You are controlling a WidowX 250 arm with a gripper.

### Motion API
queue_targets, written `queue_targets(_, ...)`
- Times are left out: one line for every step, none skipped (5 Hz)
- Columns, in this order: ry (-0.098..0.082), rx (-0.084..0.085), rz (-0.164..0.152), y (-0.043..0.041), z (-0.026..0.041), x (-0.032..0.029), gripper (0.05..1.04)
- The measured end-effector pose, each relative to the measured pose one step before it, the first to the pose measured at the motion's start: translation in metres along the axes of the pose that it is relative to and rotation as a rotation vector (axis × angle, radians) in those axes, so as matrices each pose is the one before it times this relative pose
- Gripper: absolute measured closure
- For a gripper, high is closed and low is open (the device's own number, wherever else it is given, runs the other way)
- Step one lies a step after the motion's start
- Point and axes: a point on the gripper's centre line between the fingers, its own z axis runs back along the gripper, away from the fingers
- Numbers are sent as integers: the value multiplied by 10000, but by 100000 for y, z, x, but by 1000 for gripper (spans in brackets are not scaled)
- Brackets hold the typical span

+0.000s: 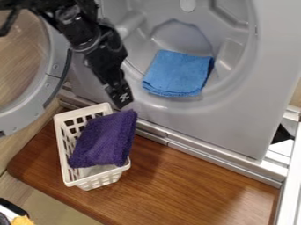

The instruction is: Moved out the blue tower at the container

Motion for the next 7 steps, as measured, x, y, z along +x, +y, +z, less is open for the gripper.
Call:
queue_targets(-142,-159,-459,1146,-1895,1667,83)
queue_targets(-16,30,-359,1304,-2161,816,83)
queue_targets(-323,-6,80,709,-2077,614,83)
queue_targets(-363,-265,-172,-277,-1400,1895,136)
queue_targets(72,77,-317,270,-310,495,421)
queue_targets(80,-26,26,-459,-190,93,719)
queue_targets(68,-19,223,-384,-150,-463,926)
